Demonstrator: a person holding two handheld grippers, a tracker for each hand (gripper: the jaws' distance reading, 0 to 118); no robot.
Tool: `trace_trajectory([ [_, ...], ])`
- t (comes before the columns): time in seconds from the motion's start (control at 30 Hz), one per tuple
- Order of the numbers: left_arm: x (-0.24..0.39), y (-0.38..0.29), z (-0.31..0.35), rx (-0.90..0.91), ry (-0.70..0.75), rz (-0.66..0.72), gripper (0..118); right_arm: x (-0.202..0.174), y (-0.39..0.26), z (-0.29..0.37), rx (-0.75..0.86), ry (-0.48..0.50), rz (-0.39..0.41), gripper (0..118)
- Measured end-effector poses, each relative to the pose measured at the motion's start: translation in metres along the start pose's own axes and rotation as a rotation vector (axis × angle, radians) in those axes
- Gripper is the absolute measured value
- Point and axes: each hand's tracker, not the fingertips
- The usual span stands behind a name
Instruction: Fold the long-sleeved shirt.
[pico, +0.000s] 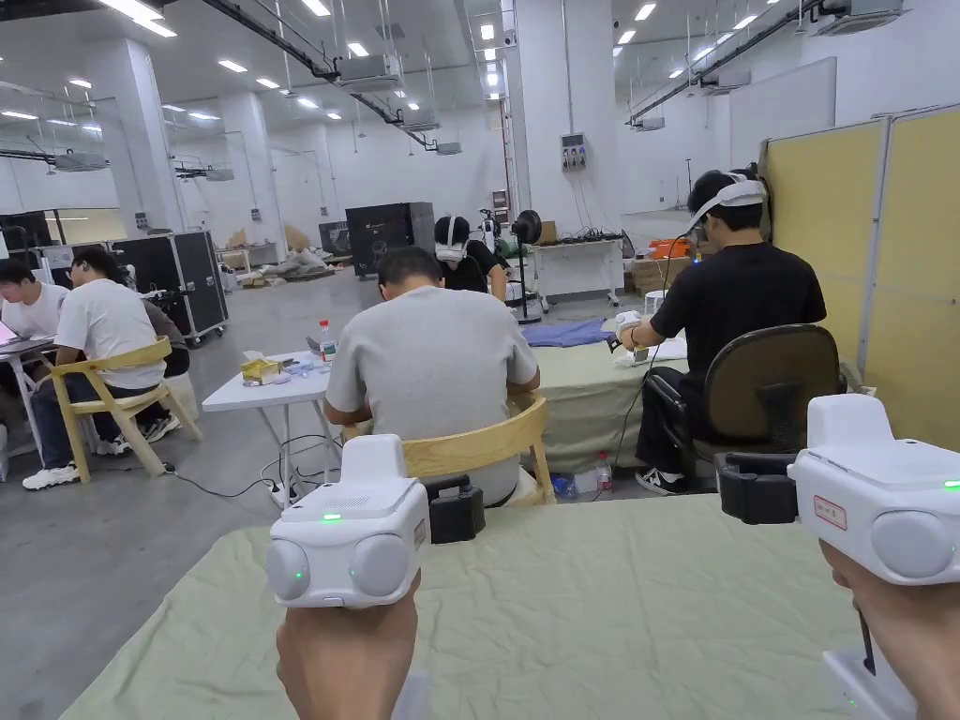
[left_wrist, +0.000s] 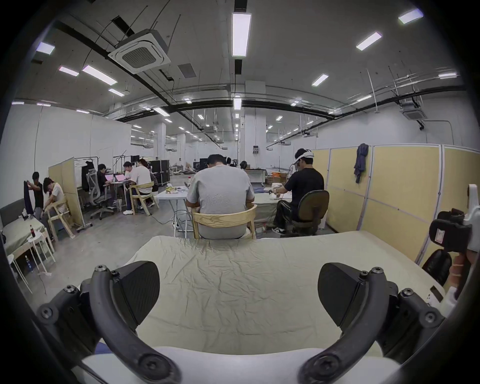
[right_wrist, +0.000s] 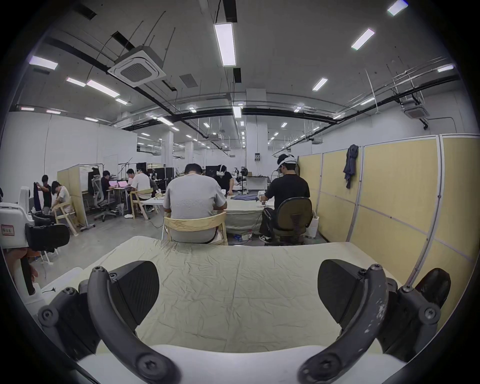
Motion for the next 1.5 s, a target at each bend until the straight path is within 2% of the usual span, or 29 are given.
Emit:
trace_trajectory([
  [1.5, -0.002, -0.013, -0.004, -0.026, -0.012, 0.032, 118, -0.002, -0.008, -0.004, -0.036, -0.008, 0.009, 118],
])
